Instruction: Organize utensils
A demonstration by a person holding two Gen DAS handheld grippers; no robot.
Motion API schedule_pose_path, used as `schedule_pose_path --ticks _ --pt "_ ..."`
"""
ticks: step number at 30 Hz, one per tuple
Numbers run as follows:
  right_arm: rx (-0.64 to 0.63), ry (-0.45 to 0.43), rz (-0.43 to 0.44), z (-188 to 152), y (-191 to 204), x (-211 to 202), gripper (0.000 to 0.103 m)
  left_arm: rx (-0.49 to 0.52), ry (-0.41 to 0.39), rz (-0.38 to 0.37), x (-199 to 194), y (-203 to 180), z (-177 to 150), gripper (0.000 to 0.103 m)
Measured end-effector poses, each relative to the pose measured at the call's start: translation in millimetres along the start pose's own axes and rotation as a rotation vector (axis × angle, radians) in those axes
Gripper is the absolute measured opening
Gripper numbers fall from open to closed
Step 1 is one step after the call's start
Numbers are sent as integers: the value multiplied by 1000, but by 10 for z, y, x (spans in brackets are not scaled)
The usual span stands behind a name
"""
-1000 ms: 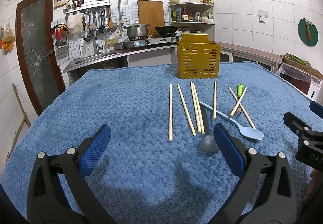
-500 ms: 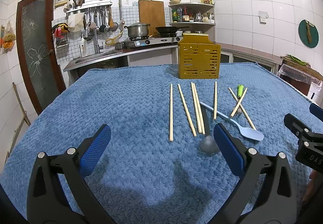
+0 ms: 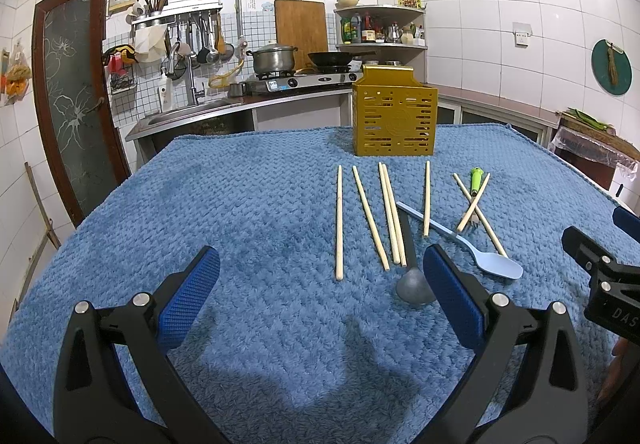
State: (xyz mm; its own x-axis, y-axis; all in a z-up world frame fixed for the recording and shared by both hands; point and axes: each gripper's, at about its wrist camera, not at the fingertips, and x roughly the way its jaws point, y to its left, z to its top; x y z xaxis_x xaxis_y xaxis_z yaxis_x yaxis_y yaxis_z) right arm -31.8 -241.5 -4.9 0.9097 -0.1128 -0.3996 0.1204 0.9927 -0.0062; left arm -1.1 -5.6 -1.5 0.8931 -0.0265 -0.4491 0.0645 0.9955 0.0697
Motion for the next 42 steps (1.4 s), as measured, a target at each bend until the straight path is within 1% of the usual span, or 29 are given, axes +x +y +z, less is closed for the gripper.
schedule_pose_path --ticks 24,42 --pt "9 6 -2 -46 5 81 99 -2 1 -1 2 11 0 98" --pt "-7 4 -2 -72 65 44 99 -4 2 -2 4 13 1 98"
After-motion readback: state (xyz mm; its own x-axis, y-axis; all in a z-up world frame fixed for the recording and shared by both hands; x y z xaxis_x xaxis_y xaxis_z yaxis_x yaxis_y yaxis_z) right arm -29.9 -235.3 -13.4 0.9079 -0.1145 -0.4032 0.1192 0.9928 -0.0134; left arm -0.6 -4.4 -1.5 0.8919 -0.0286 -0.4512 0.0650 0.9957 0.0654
